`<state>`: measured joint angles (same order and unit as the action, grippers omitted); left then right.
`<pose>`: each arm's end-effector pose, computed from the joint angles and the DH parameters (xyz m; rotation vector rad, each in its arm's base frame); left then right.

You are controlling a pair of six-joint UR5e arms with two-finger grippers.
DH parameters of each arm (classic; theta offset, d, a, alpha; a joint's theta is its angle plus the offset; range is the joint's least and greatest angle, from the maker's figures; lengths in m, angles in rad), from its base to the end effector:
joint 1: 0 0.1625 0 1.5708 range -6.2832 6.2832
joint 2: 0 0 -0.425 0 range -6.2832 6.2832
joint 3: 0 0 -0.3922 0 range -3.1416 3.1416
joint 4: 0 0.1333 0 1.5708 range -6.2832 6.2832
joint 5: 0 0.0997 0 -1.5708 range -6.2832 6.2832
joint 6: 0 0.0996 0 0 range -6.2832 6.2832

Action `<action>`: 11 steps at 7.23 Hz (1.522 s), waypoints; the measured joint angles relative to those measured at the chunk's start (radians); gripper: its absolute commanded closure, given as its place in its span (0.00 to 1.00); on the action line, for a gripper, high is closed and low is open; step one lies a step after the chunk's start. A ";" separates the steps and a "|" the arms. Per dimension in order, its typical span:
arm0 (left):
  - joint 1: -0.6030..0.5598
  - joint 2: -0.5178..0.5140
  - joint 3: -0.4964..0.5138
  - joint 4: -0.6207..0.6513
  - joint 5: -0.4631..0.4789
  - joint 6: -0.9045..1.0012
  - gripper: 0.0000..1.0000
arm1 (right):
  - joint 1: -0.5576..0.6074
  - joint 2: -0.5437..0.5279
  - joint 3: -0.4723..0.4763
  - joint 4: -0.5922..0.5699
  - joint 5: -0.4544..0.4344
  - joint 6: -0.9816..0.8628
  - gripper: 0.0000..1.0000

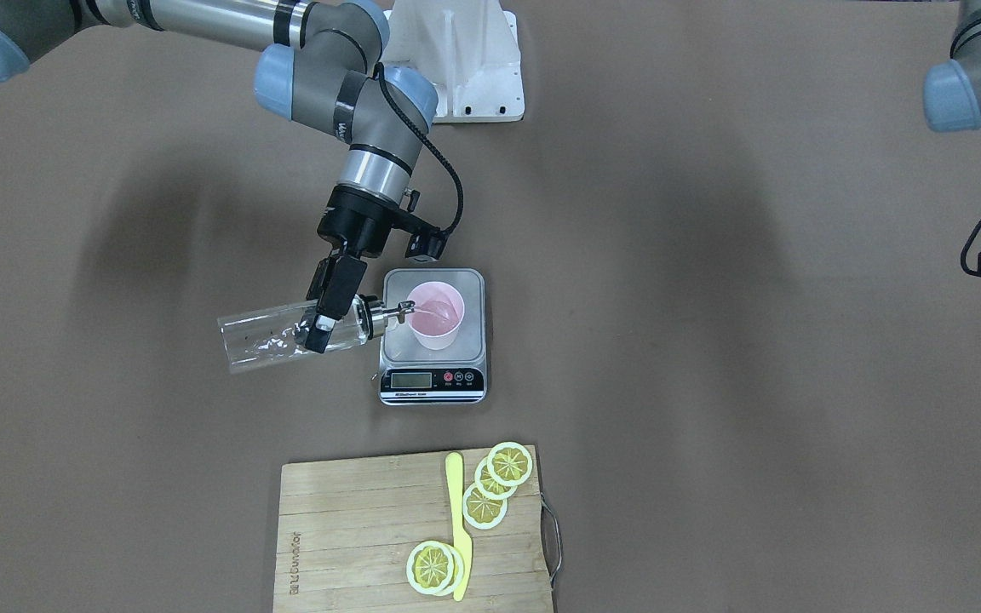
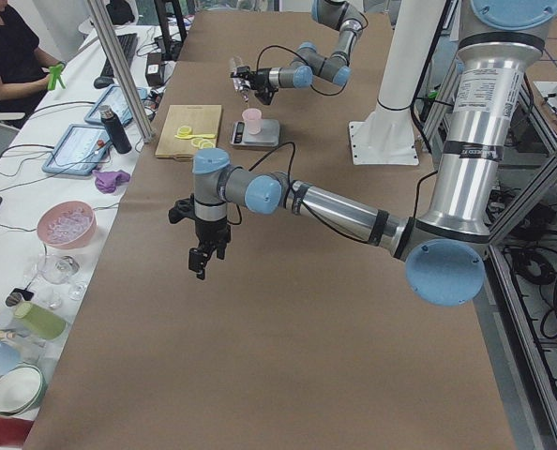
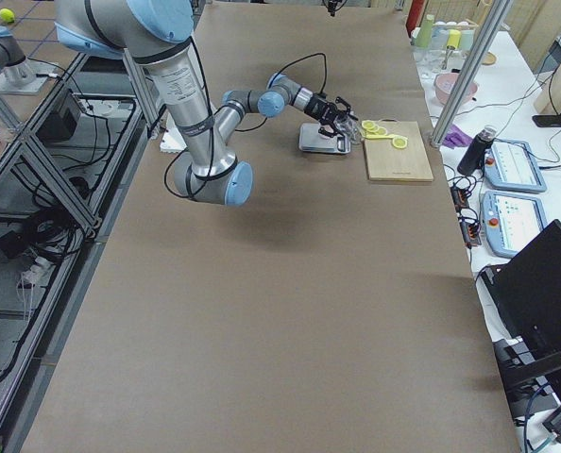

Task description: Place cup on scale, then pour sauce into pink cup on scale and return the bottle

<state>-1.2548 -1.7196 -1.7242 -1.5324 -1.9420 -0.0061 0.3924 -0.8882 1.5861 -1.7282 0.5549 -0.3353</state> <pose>0.0810 -0.5605 0.5297 0.1993 0.4082 0.3535 -0.5460 -0.4618 0.2339 0.9009 0.7397 -1.0771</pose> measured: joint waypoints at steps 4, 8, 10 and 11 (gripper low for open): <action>0.000 -0.001 -0.001 0.000 0.000 -0.001 0.01 | -0.004 -0.050 -0.003 0.160 0.038 0.150 1.00; 0.000 -0.003 -0.002 0.000 0.000 -0.004 0.01 | 0.049 -0.082 0.027 0.326 0.272 0.450 1.00; -0.001 -0.003 -0.007 0.001 0.000 -0.006 0.01 | 0.111 -0.194 0.125 0.413 0.394 0.585 1.00; -0.001 -0.003 -0.011 0.001 0.000 -0.007 0.01 | 0.134 -0.242 0.152 0.476 0.452 0.691 1.00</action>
<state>-1.2561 -1.7227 -1.7349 -1.5311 -1.9420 -0.0132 0.5260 -1.1299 1.7380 -1.2524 1.0069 0.3559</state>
